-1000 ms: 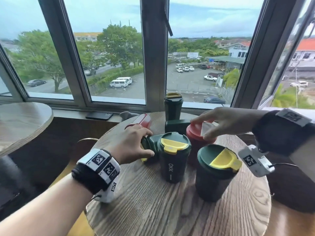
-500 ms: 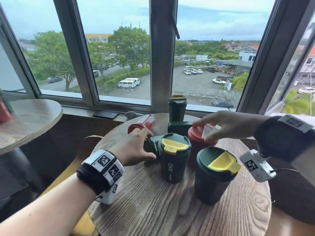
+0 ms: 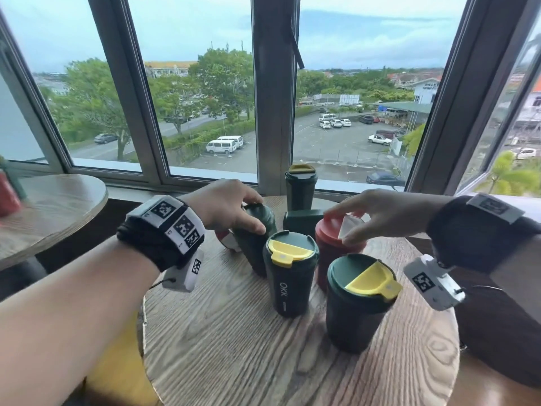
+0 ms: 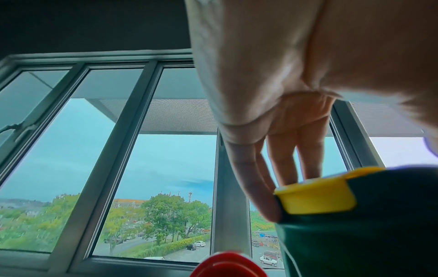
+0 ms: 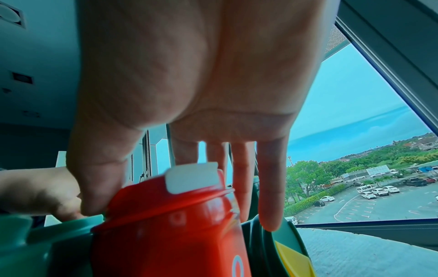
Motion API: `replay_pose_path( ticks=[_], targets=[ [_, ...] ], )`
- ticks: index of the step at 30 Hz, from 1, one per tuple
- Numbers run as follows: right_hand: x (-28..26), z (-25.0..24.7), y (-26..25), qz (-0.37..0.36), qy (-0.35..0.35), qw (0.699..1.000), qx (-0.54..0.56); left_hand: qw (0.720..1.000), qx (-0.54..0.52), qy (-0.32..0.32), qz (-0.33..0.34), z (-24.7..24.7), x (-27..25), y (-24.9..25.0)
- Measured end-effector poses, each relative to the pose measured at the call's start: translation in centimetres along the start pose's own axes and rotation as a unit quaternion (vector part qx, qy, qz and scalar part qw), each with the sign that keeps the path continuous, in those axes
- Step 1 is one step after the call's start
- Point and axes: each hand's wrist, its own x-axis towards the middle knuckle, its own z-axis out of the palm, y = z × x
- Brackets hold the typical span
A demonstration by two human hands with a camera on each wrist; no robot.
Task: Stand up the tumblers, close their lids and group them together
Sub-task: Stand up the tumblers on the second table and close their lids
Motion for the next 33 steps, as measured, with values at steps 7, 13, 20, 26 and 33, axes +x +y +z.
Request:
replay_pose_path(
  ticks=[7, 13, 20, 26, 33],
  targets=[
    [0.7, -1.8, 3.0, 0.016, 0.088, 0.990, 0.113, 0.999, 0.009, -0.024, 0.023, 0.4, 1.7, 0.0],
    [5.0, -1.2, 6.7, 0.113, 0.016, 0.993, -0.033, 0.999, -0.030, -0.020, 0.025, 0.9, 1.8, -1.9],
    [9.3, 1.7, 6.7, 0.091, -0.059, 0.992, -0.065, 0.996, -0.083, -0.003, 0.042, 1.6, 1.4, -2.3],
    [9.1, 0.9, 7.0, 0.062, 0.017, 0.997, -0.040, 0.994, -0.104, 0.025, 0.031, 1.1, 1.3, -2.5],
    [9.2, -2.7, 4.9, 0.034, 0.038, 0.998, -0.048, 0.986, -0.060, 0.128, -0.085, 0.8, 3.4, -5.1]
  ],
)
